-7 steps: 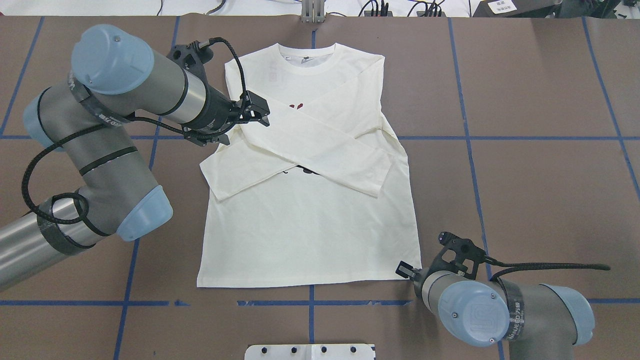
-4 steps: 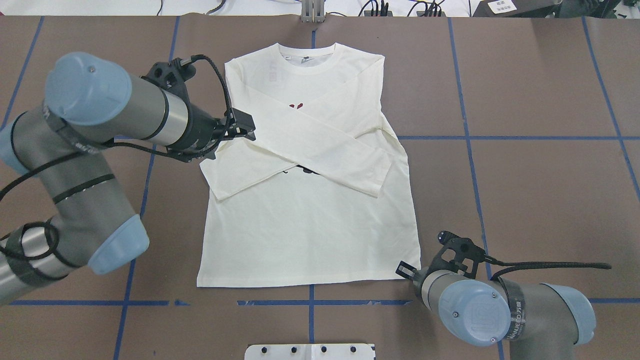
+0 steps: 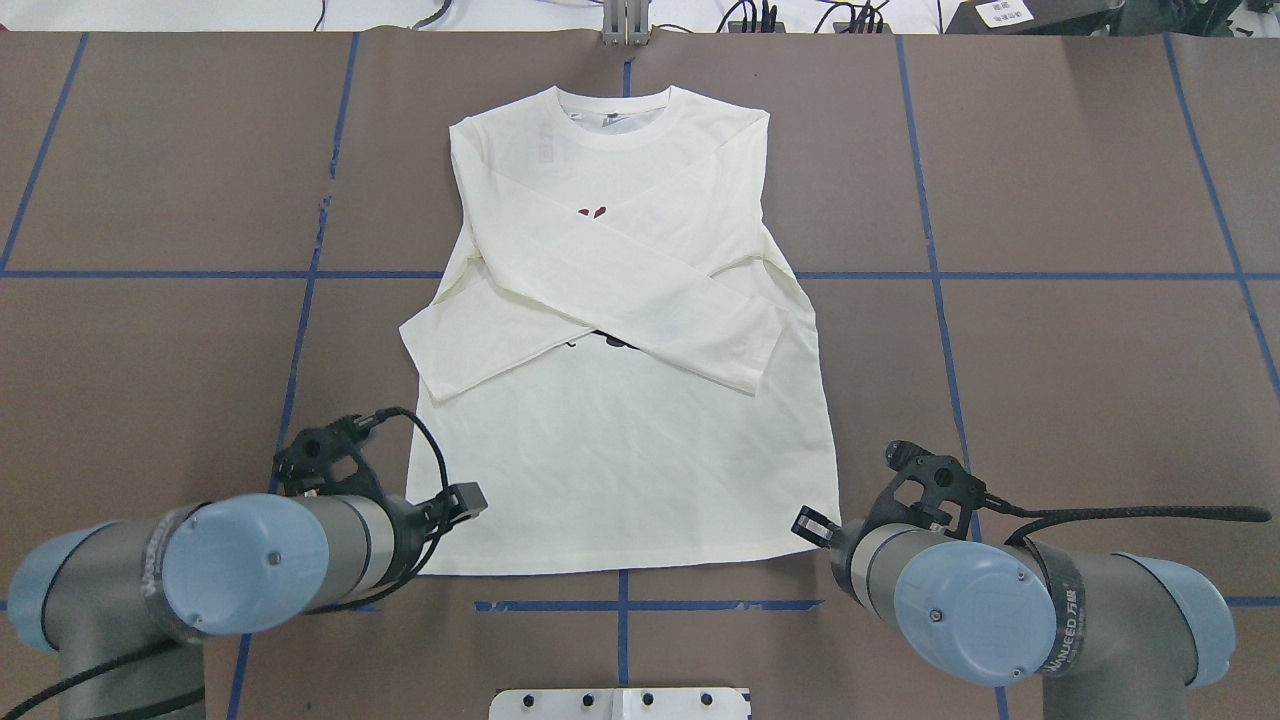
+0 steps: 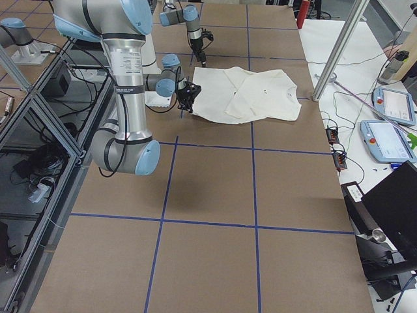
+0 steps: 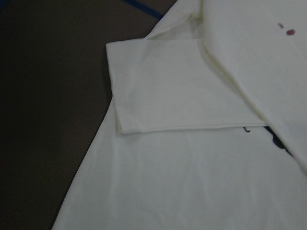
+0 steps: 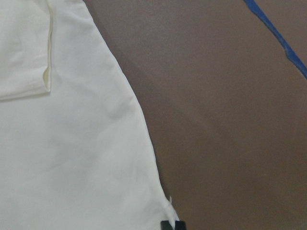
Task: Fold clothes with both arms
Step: 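Grasp the hem corners nearest the robot with both grippers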
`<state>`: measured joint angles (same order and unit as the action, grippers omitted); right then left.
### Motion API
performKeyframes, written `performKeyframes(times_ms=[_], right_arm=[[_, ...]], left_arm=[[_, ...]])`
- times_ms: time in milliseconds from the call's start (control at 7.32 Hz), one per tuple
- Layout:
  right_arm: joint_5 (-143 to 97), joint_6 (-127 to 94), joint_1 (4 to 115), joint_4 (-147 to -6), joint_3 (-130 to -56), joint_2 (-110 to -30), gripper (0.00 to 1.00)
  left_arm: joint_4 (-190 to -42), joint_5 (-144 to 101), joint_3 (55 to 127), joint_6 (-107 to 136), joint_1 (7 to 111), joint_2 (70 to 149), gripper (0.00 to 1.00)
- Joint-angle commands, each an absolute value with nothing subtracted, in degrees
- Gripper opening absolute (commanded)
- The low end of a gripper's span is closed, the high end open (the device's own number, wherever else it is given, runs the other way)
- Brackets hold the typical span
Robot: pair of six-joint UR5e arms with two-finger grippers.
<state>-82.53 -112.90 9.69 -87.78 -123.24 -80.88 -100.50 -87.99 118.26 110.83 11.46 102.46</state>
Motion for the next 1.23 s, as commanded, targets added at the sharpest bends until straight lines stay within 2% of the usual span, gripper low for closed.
performKeyframes(times_ms=[0, 1093], right_arm=[[-82.53, -112.76, 9.67, -87.98, -123.22, -80.86, 0.00], [-82.18, -112.76, 9.58, -87.98, -122.96, -81.04, 0.00]], left_arm=[[-99.93, -86.66, 118.04, 114.26, 7.47, 100.03, 0.89], [-97.65, -82.62, 117.16, 113.29, 8.44, 99.93, 0.75]])
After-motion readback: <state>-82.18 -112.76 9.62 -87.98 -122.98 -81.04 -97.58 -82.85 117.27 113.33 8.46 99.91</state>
